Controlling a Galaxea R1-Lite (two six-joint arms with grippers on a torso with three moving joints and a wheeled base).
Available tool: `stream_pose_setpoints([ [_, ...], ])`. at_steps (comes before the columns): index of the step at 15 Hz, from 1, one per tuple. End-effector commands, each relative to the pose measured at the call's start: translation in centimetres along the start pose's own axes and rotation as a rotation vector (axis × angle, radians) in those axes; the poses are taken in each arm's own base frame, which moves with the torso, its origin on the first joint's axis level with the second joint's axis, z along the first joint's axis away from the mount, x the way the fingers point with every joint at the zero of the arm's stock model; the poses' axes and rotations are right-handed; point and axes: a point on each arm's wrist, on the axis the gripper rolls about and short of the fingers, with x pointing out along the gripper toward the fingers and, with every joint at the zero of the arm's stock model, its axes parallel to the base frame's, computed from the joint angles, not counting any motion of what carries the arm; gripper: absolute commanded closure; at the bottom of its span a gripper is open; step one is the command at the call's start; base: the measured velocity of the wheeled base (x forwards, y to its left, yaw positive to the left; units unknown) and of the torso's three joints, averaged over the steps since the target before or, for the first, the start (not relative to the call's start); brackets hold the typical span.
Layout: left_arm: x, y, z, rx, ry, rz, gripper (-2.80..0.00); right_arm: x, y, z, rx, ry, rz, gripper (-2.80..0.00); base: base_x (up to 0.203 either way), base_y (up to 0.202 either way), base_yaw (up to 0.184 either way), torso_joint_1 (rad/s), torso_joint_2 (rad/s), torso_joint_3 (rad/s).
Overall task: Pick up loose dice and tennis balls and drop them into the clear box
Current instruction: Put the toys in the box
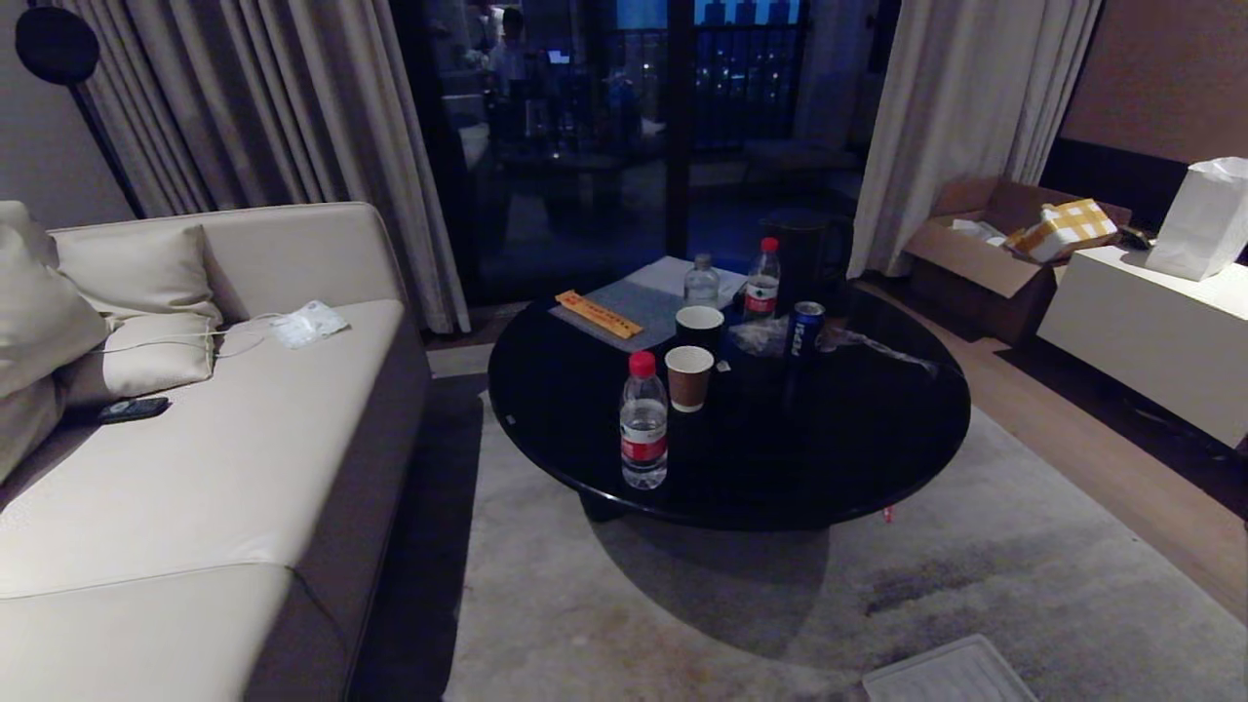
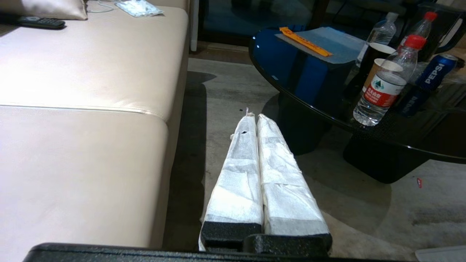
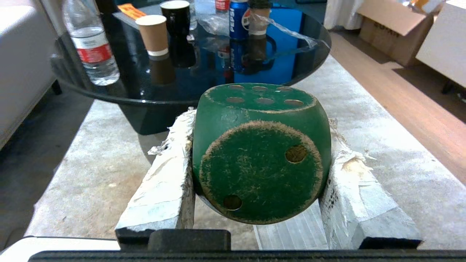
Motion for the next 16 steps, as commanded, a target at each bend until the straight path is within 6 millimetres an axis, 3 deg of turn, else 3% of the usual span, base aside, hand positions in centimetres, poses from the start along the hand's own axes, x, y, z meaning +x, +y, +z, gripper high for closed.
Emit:
stream_pose_setpoints([
  [1,0.00,0.00,0.00,-0.001,-0.001,0.001,0.00,0.07,0.01,-0.25,0.000,0.010,0.002,0.00,0.000,0.000,0.000,0.000,0.00,0.000],
  [13,0.00,0.00,0.00,-0.001,-0.001,0.001,0.00,0.07,0.01,-0.27,0.039,0.012,0.000,0.00,0.000,0.000,0.000,0.000,0.00,0.000],
  [16,-0.01,0.01,0.00,-0.001,-0.002,0.002,0.00,0.07,0.01,-0.27,0.044,0.012,0.000,0.00,0.002,0.007,-0.137,0.002,0.00,0.006],
])
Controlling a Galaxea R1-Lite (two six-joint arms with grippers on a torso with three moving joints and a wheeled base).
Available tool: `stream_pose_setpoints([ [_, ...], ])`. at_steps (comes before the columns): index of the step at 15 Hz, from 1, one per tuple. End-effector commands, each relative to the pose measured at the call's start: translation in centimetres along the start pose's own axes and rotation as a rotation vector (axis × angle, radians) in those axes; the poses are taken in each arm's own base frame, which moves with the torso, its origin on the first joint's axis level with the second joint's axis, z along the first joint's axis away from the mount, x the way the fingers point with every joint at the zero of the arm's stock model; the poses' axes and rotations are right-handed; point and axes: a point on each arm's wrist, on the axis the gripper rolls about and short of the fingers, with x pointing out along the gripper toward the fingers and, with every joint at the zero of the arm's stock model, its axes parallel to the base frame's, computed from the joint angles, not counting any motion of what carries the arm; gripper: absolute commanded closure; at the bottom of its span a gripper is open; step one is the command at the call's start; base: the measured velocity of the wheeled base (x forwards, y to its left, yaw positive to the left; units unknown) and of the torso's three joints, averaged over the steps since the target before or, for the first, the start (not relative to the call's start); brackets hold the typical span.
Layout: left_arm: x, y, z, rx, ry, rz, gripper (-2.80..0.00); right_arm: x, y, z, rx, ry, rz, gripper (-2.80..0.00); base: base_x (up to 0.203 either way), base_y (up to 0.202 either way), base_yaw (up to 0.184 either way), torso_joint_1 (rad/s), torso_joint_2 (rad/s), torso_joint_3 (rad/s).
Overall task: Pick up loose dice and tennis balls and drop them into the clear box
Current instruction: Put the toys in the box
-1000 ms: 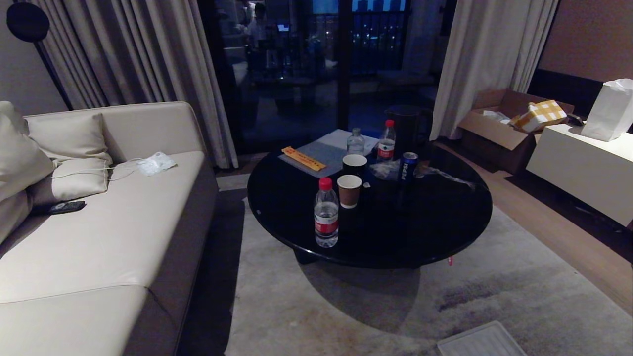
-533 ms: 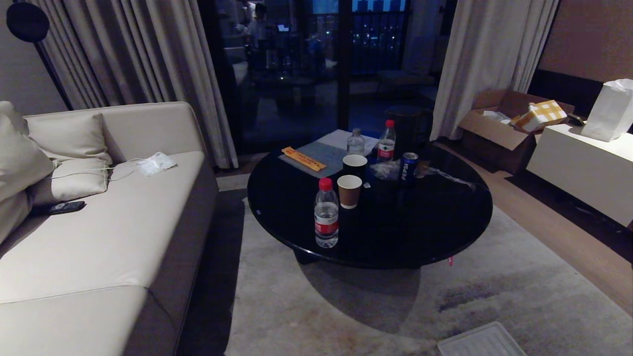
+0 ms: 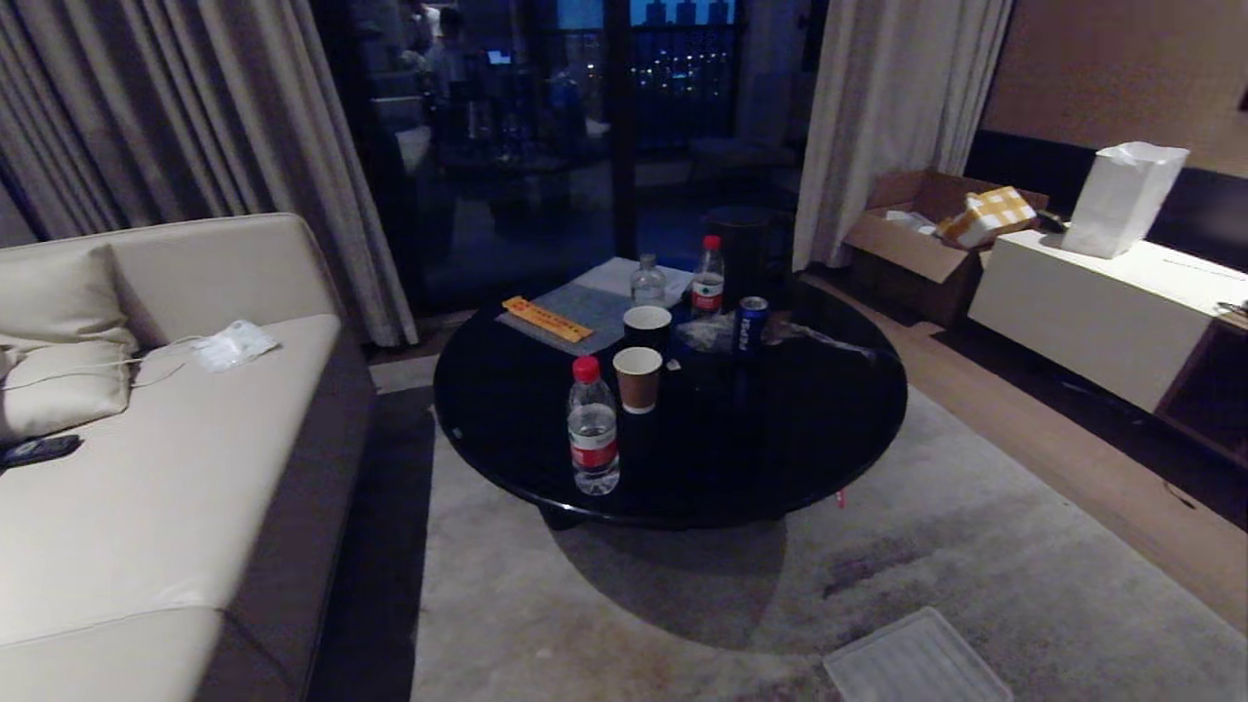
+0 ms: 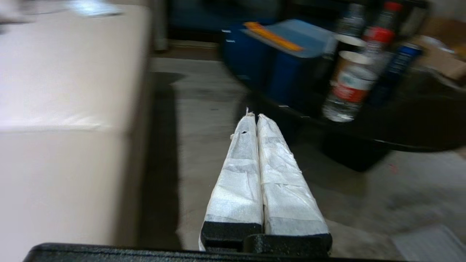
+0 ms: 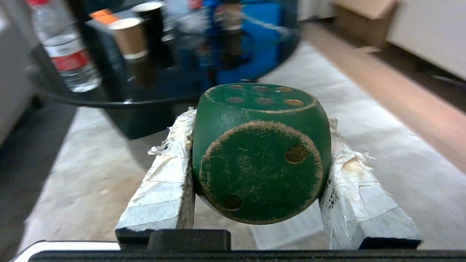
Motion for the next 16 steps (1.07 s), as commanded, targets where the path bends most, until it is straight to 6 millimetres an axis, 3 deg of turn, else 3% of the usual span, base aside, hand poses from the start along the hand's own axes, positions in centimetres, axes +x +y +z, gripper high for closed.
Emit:
stream_pose_setpoints([
  [1,0.00,0.00,0.00,-0.001,-0.001,0.000,0.00,0.07,0.00,-0.25,0.000,0.010,0.000,0.00,-0.001,0.011,-0.165,0.002,-0.01,0.007],
  [16,-0.01,0.00,0.00,-0.001,-0.002,0.000,0.00,0.07,0.00,-0.25,0.000,0.010,0.000,0.00,0.000,0.010,-0.163,0.003,0.00,0.002],
])
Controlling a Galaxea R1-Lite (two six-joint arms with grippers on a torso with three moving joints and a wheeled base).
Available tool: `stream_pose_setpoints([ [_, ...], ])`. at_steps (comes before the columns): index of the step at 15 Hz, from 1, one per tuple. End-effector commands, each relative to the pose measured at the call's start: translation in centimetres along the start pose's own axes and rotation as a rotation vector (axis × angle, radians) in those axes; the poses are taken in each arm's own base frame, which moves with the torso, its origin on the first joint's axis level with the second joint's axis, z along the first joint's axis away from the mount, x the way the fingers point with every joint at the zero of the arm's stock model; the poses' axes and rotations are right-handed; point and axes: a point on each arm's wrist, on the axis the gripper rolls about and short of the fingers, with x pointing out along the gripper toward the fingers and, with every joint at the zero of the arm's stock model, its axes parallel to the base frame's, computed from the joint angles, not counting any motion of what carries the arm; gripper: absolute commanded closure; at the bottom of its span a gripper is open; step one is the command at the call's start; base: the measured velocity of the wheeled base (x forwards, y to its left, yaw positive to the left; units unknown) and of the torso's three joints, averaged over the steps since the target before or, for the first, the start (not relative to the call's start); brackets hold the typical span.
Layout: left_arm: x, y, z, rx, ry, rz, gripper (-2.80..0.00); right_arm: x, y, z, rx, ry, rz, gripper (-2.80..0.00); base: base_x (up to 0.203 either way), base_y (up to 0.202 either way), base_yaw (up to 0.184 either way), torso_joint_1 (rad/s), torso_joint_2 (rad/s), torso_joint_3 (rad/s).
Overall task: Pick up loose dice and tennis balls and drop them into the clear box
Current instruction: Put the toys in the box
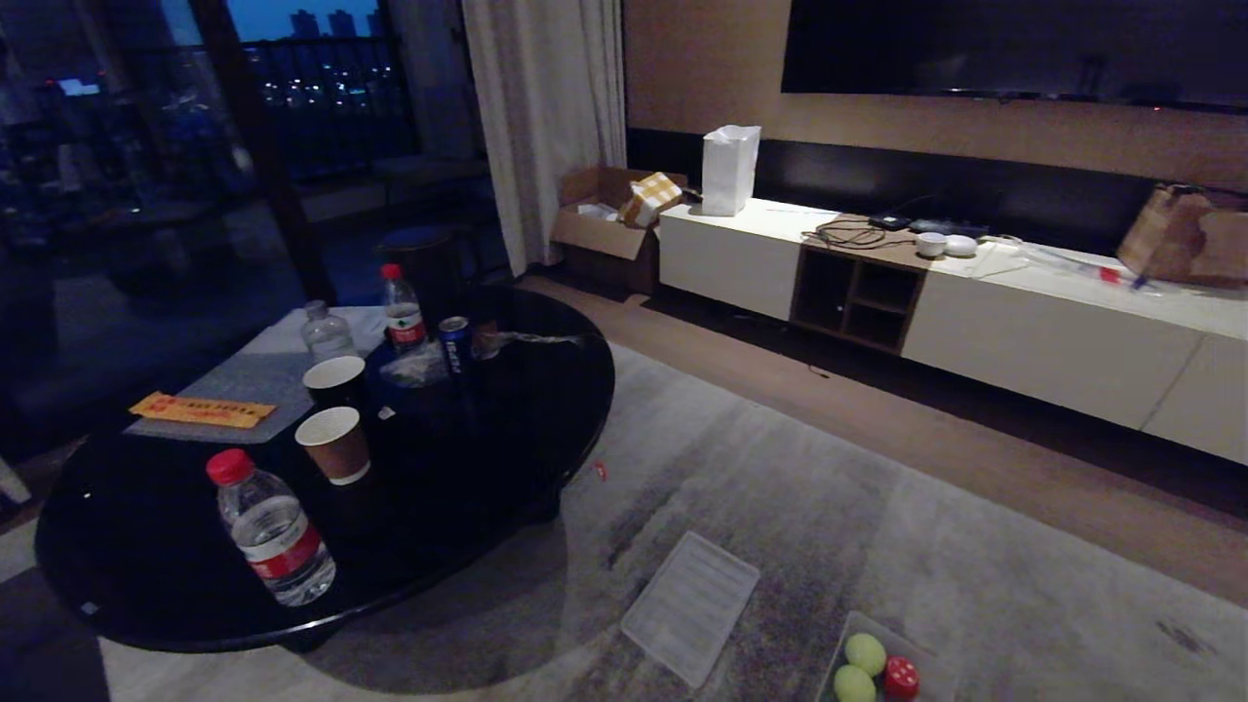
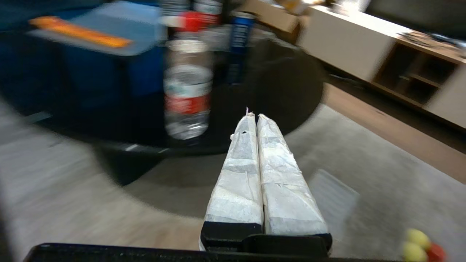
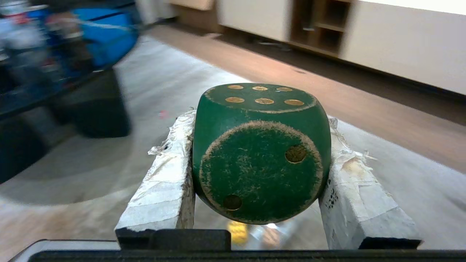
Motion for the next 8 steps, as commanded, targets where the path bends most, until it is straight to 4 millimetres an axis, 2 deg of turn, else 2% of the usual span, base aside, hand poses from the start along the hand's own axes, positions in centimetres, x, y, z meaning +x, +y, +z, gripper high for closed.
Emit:
stream_pose_setpoints([
  [1,0.00,0.00,0.01,-0.001,-0.001,0.000,0.00,0.07,0.00,-0.25,0.000,0.010,0.001,0.00,0.003,0.010,-0.164,0.003,0.00,0.001],
  [8,0.00,0.00,0.01,-0.001,-0.001,0.000,0.00,0.07,0.00,-0.25,0.000,0.010,0.001,0.00,0.001,0.011,-0.161,0.003,0.00,0.004],
])
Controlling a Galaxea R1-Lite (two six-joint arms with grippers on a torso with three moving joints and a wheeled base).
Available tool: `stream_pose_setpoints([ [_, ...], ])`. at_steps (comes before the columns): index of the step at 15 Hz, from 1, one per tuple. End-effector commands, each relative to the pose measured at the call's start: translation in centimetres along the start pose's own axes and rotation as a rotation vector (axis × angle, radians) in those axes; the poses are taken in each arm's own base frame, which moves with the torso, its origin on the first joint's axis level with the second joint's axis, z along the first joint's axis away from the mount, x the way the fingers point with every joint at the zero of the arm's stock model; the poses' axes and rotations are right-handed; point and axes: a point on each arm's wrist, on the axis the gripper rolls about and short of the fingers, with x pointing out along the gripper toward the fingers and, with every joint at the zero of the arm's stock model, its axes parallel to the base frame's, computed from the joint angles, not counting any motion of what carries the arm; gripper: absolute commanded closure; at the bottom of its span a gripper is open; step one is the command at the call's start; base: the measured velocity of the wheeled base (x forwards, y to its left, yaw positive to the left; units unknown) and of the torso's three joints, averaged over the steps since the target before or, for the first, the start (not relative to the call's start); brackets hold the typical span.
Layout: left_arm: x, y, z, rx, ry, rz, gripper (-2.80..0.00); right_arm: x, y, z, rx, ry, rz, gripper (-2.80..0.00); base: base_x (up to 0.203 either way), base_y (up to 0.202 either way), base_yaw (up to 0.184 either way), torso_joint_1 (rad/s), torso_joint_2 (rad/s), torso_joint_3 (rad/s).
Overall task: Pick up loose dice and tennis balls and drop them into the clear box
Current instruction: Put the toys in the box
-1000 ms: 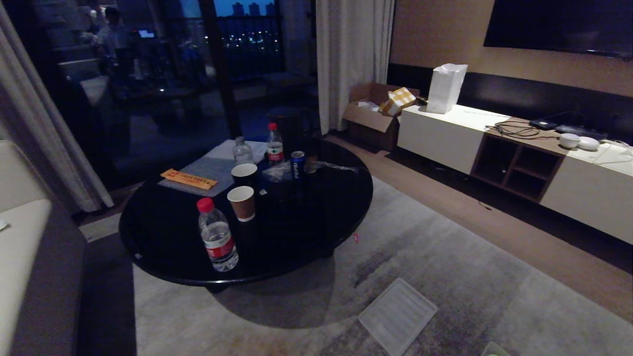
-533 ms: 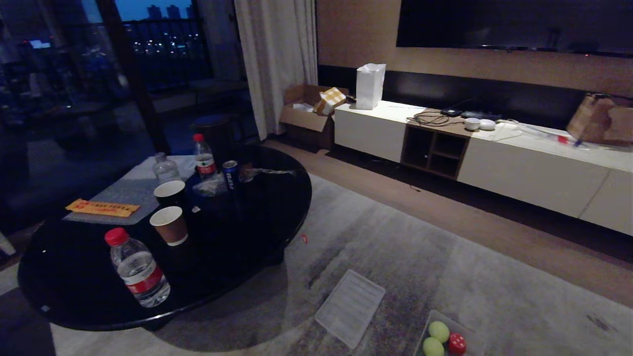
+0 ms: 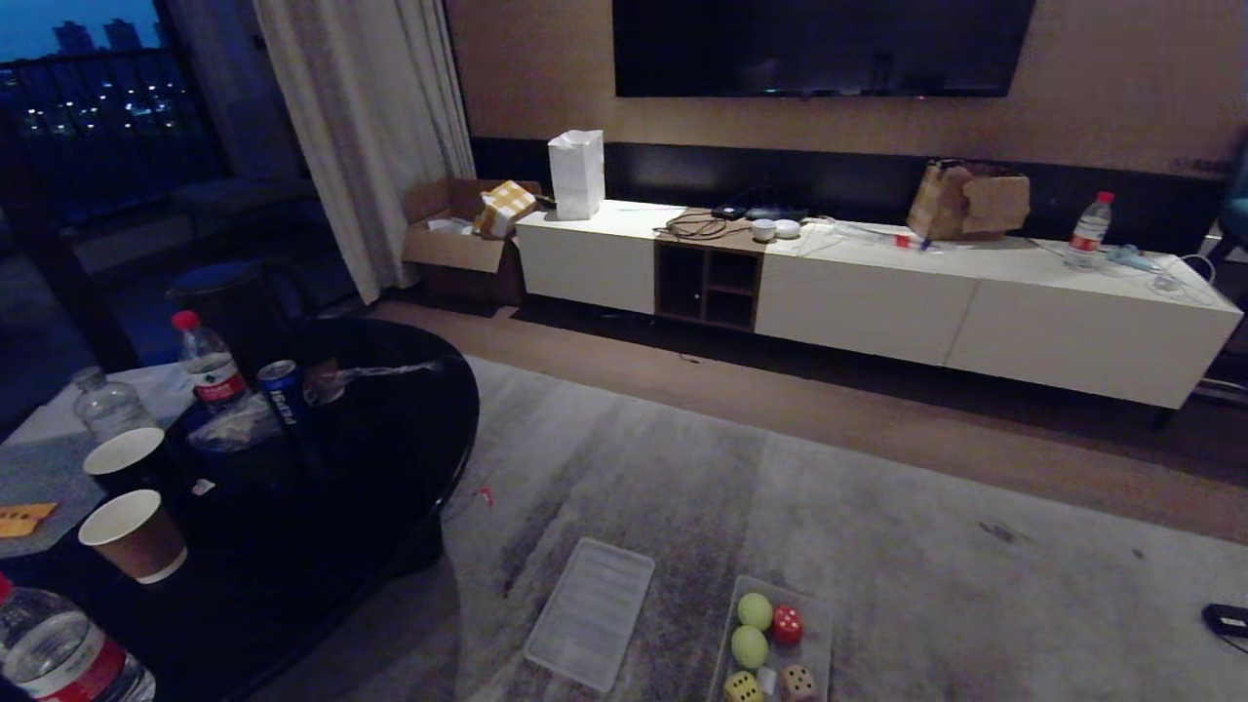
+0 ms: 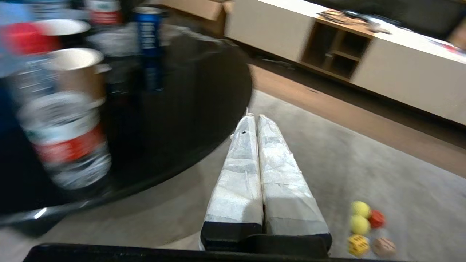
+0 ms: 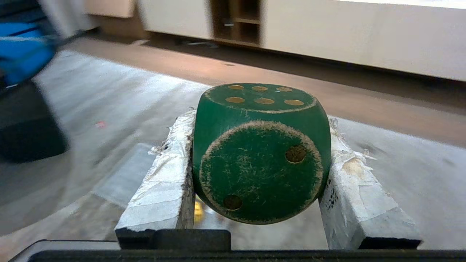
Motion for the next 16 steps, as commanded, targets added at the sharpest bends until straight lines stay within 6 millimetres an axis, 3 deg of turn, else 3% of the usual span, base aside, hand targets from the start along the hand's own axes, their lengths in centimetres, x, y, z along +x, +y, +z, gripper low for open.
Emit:
stream_pose_setpoints([
  [1,-0.01,0.00,0.00,-0.001,-0.002,0.000,0.00,0.07,0.00,-0.25,0.000,0.010,0.001,0.00,-0.001,0.005,-0.112,0.007,0.00,-0.002],
  [9,0.00,0.00,0.00,-0.003,-0.001,0.000,0.00,0.07,0.00,-0.25,0.000,0.010,0.001,0.00,0.000,0.000,-0.008,0.000,0.00,-0.010],
  [16,0.00,0.00,0.00,-0.003,-0.001,0.002,0.00,0.07,0.00,-0.25,0.000,0.010,0.001,0.00,0.000,0.000,0.000,0.004,0.00,-0.193],
])
